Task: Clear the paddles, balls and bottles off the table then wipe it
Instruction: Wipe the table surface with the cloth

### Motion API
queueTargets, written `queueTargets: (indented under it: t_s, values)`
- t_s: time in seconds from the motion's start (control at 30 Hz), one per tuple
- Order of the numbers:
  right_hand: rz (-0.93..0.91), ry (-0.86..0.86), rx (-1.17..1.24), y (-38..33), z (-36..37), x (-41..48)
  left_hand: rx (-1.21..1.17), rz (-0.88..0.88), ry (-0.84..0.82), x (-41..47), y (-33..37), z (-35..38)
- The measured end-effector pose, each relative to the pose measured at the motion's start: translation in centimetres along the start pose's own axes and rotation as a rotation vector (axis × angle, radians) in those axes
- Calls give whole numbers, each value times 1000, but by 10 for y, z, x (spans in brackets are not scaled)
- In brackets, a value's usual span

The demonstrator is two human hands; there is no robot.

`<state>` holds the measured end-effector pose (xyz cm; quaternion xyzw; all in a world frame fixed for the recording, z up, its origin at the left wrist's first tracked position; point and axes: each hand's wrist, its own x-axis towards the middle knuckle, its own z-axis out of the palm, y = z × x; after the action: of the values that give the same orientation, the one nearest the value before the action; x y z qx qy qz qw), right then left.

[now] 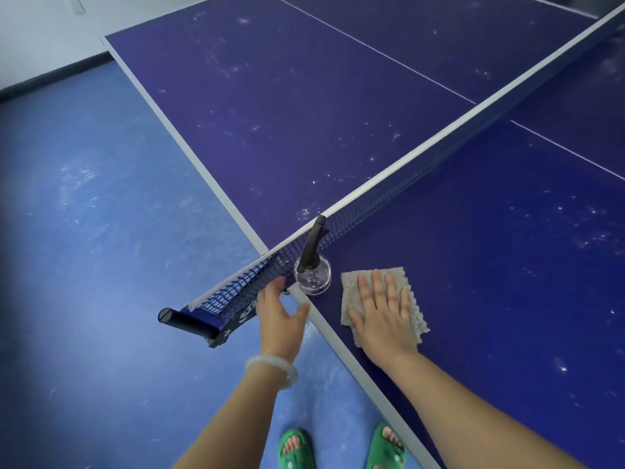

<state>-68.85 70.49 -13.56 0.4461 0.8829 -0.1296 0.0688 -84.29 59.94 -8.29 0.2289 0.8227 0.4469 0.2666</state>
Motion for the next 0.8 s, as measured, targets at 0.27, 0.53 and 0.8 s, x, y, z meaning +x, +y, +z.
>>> queueTargets:
  t_s: [0.27,0.53,0.8]
  values:
    - [-20,-6,-117,52,-5,-16,476,588,-447,-19,-14,28]
    - [16,14,-45,-5,22,-80,1051,584,-663,3,-23,51]
    - [398,89,-9,53,15,-69,1197,470,-749,6,-12,53]
